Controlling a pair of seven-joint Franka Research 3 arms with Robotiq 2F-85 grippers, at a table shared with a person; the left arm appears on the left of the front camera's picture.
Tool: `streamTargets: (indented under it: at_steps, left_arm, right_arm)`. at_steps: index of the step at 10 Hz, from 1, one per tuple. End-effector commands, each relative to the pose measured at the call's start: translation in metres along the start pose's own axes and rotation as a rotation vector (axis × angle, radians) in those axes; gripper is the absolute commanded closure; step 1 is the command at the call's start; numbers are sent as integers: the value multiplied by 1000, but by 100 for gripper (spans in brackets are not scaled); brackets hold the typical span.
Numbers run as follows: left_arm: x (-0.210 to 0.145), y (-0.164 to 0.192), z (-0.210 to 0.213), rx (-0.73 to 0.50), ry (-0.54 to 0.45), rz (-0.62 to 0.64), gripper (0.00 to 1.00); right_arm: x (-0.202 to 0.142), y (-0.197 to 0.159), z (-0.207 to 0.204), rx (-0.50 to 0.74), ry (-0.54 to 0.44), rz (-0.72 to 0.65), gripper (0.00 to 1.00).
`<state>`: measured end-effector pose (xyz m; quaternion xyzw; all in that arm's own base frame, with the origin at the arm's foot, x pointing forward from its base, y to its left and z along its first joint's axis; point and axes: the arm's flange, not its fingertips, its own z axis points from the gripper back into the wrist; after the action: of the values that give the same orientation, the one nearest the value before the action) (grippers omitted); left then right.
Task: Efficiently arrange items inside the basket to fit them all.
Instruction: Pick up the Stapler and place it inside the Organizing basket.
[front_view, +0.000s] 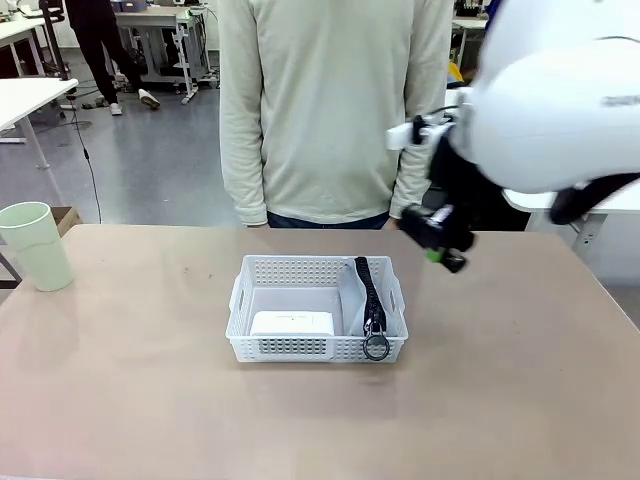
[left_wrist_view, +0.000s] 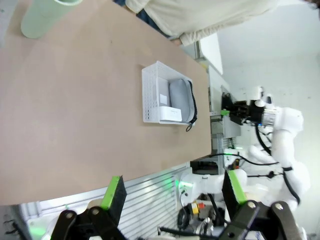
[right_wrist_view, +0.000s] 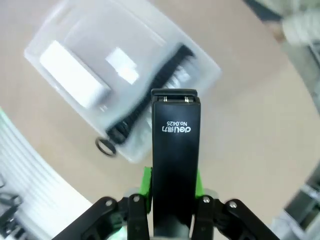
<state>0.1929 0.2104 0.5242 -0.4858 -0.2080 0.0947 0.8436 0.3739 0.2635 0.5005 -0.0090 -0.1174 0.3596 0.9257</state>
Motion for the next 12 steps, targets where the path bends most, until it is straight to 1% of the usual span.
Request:
streamTargets:
  at_steps: [1, 2, 3, 5, 7, 9, 10, 12]
  left_arm:
    - [1, -1, 1, -25, -8, -22, 0]
    - [1, -1, 1, -25, -8, -22, 0]
    - [1, -1, 1, -25, -8, -22, 0]
    - [1, -1, 1, -25, -8, -22, 0]
    - [1, -1, 1, -25, -8, -22, 0]
    - [1, -1, 1, -25, -8, -22, 0]
    - [1, -1, 1, -25, -8, -22, 0]
    - [1, -1, 1, -25, -8, -22, 0]
  right_arm:
    - [55, 16, -12, 25, 0, 140, 63]
    - [82, 37, -26, 6, 0, 223, 63]
    - [103, 50, -42, 25, -11, 315, 63]
    - [131, 64, -80, 30, -4, 333, 63]
    - [143, 77, -119, 110, 61, 330, 63]
    - [146, 86, -150, 118, 119, 368, 63]
    - [145, 87, -163, 76, 133, 369, 63]
    - [141, 88, -178, 99, 155, 383, 63]
